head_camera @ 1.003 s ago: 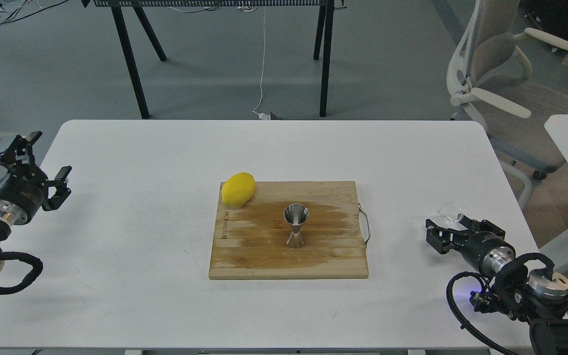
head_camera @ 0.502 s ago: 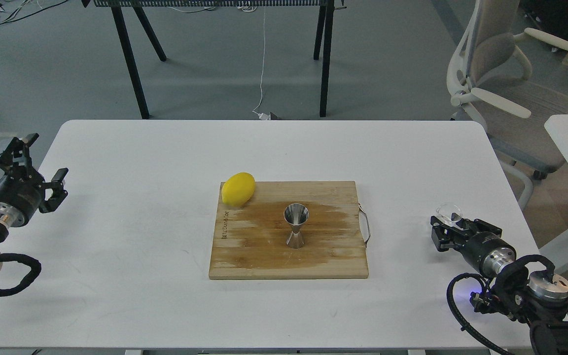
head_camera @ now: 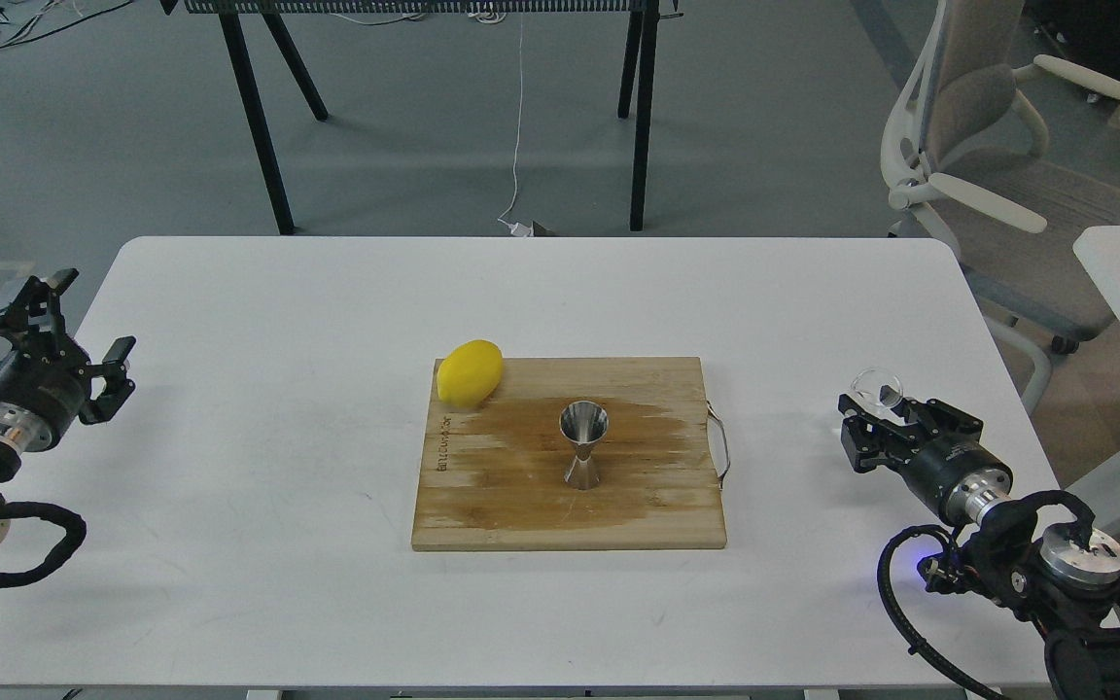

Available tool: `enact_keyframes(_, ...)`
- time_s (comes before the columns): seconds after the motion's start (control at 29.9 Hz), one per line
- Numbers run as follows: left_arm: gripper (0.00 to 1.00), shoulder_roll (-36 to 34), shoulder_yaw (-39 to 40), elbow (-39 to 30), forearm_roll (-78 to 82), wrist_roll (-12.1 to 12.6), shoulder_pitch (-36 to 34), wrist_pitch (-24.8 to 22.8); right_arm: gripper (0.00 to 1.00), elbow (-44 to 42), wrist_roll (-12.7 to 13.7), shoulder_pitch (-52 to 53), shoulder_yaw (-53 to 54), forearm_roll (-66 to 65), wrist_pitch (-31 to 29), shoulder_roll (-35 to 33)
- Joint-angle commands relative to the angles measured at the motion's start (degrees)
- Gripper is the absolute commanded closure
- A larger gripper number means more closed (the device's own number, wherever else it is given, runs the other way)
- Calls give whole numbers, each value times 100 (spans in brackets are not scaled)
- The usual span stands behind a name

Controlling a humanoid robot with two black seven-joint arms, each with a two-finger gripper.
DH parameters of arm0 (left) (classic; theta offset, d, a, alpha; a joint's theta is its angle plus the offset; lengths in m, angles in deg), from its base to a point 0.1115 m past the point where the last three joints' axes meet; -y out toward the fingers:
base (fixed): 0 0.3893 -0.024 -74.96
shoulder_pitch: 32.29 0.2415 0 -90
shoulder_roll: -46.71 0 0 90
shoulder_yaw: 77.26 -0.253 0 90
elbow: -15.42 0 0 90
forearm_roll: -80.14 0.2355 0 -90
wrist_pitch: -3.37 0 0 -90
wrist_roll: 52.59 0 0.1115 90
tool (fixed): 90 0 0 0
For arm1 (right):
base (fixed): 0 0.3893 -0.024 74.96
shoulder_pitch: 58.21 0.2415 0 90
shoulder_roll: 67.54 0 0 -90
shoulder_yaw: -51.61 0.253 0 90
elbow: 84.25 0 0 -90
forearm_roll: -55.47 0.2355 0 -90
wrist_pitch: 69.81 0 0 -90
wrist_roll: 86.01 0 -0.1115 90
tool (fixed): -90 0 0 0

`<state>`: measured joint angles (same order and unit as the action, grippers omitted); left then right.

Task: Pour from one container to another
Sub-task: 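Lift the clear glass with the right gripper and carry it over the jigger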

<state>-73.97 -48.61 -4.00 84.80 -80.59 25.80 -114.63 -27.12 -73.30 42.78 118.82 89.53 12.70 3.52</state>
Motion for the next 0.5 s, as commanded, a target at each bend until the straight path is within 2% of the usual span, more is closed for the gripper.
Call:
enact_keyframes(0.0,1,-8,0,-1,0,0,0,0,85,657,-23,97,38,-713,-278,-48)
enact_keyframes(0.17,1,-34,0,-1,0,0,-9,0,85,1519,-23,553,-24,-2084,-446,23)
enact_keyframes(0.27,1,1,-9,-1,0,0,0,0,85,1626,-14,957,-277,-2902,-534,128)
enact_keyframes(0.47,1,150,-9,-1,0,0,-52,0,85,1582,-32,1626,-1552,-3949,-675,304)
